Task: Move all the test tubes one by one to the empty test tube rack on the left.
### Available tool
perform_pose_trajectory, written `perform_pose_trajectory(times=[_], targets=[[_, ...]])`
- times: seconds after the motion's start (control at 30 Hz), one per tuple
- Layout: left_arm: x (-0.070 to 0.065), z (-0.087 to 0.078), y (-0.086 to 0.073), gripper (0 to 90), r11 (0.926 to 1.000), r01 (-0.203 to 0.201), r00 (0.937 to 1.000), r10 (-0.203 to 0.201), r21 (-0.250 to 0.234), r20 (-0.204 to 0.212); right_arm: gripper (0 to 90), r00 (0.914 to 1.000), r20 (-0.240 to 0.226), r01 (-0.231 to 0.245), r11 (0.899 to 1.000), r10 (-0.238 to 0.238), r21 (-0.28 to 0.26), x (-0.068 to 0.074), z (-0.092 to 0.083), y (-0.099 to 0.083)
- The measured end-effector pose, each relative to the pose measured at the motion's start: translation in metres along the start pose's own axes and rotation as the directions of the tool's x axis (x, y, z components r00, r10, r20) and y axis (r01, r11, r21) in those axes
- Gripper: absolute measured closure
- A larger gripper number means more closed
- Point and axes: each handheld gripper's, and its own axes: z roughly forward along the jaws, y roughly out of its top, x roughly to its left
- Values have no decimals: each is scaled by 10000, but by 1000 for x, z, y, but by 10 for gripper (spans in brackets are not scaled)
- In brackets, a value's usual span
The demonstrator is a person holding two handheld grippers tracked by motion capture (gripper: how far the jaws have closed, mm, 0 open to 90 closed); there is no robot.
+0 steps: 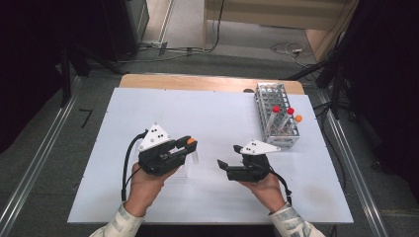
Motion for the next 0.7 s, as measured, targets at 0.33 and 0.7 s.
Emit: perform_pose_trajectory(times=[0.33, 0.7], targets=[[10, -12, 4, 703, 9999, 136, 9990, -140, -99, -419, 87, 9976, 283, -640, 9977, 633, 225, -14, -1, -3], [30, -22, 5, 703, 10000, 75, 9893, -79, -36, -1457, 122, 9964, 648, -561, 9983, 550, 152, -15, -3, -4]])
